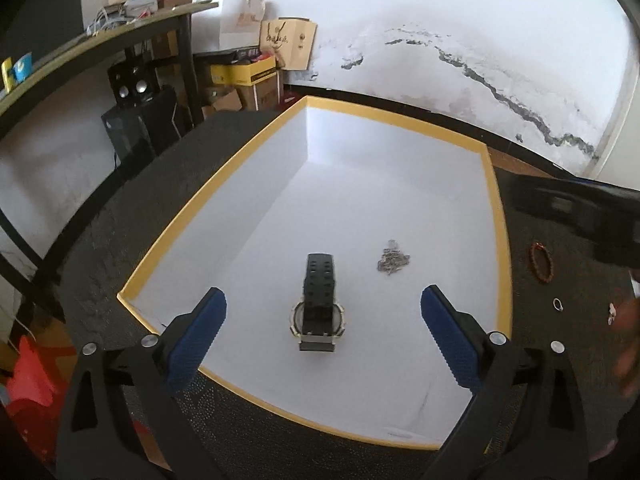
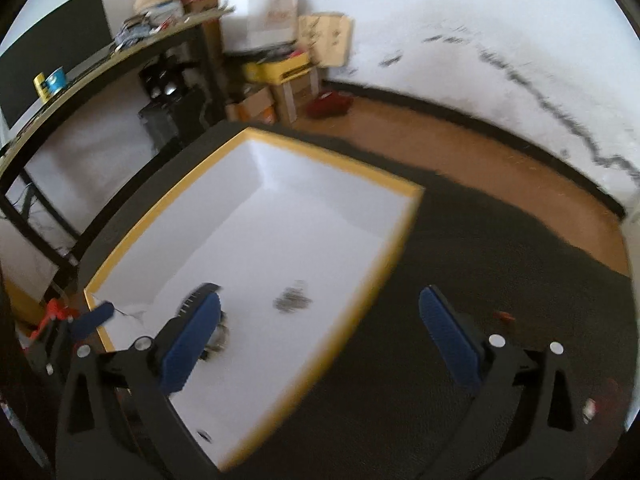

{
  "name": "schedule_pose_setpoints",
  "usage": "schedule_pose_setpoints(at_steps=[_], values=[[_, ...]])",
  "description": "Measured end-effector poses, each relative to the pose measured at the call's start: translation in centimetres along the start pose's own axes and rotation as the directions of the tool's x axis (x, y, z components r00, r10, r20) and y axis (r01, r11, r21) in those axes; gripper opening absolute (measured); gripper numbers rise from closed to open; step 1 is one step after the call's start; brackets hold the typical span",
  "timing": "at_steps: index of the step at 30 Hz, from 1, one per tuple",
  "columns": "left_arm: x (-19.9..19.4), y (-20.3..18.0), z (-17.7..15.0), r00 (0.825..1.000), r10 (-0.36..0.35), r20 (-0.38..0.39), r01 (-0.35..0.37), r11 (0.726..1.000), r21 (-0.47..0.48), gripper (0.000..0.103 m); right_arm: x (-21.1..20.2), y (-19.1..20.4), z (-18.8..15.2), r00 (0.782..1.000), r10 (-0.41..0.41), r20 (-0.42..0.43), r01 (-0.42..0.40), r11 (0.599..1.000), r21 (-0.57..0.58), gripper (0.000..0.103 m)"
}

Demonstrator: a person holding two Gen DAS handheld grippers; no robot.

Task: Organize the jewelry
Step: 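Move both tools back over the remaining jewelry on the rug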

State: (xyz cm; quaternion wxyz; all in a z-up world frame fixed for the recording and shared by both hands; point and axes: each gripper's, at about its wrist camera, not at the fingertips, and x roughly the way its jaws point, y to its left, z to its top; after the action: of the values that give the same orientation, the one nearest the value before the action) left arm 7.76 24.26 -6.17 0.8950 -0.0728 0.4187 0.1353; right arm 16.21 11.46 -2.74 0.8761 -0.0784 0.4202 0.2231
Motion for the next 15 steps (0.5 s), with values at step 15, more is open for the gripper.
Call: schedule_pose_setpoints(at_steps=[15], values=[[-6.9,-16.7,-2.2,0.984,-0.177,-0.038,0.181,0.960,0.216,0.095,-15.1,-18.2,-15.3,0.939,-0.343,-0.010,0.336,0.911,0.240,0.096]])
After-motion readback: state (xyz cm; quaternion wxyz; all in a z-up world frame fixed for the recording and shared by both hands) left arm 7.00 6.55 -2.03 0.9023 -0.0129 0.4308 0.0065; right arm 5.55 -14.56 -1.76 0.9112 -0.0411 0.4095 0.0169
